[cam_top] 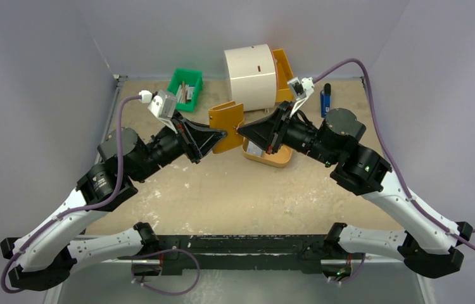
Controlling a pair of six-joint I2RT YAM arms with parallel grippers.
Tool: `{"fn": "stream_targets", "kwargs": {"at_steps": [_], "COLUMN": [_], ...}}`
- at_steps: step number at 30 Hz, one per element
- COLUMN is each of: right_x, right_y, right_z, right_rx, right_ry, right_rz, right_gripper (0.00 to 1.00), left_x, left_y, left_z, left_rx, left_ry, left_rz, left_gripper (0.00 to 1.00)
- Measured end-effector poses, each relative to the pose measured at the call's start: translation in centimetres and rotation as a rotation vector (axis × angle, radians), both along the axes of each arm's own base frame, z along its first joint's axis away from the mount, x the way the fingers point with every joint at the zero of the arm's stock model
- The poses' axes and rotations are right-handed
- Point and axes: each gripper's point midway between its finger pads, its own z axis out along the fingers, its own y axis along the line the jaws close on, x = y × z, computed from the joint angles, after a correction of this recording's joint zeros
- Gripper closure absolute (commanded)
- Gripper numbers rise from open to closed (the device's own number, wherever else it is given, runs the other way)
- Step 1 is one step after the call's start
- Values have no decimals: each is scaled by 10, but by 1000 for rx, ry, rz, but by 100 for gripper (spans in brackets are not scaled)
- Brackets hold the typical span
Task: Put the credit cards into the card holder
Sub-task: Close the card holder at the center of the board.
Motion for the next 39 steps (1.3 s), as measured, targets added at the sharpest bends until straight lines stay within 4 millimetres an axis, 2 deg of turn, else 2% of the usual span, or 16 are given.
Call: {"fn": "stream_targets", "kwargs": {"at_steps": [39], "right_x": [-2], "right_y": [6], "right_z": [4], "right_rx": [20], "right_ry": [-2], "right_rz": [26], "right_gripper": [100], "left_x": [-8], "left_y": [-2], "left_z": [4], "left_rx": [-20], "left_ry": [3], "left_rz": [-46], "left_gripper": [100]}}
